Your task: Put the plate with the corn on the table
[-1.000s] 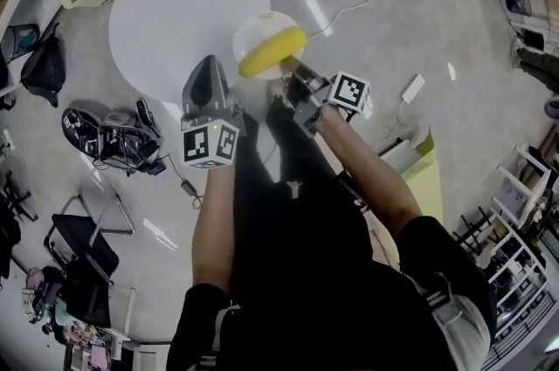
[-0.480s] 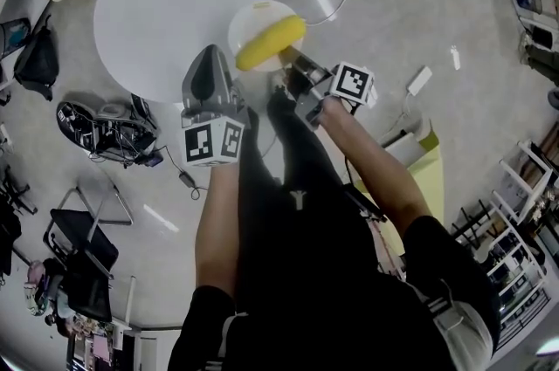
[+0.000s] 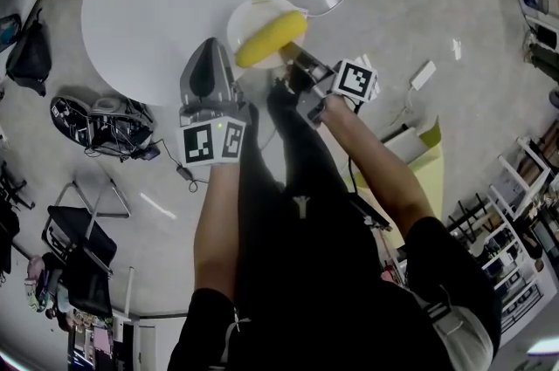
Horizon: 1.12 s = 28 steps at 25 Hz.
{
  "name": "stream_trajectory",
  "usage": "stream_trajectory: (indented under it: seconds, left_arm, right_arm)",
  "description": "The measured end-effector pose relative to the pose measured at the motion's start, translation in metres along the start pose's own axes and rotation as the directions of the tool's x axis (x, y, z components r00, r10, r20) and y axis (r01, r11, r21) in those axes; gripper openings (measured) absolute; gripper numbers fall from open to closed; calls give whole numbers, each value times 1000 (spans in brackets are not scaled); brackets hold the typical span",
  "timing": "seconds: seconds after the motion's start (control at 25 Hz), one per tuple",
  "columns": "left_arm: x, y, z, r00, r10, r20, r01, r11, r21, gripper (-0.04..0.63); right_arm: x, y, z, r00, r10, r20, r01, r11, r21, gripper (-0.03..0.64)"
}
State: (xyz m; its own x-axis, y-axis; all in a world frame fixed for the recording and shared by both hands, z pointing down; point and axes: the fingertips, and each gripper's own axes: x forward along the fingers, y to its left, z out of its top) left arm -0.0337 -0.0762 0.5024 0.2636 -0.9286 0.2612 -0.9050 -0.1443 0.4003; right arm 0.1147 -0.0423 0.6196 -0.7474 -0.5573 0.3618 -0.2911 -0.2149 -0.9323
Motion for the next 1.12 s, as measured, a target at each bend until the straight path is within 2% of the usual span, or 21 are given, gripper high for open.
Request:
stream_trajectory:
  seconds: [0.84, 1.12]
  left_arm:
    - [23, 13, -23, 1000, -13, -16, 12, 1000, -23, 5]
    - [20, 17, -26, 1000, -7, -12, 6, 1000, -30, 5]
  right_arm:
    - [25, -34, 5, 1000, -4, -17, 3, 998, -61, 23]
    - [27, -45, 2, 999, -29, -21, 28, 998, -51, 23]
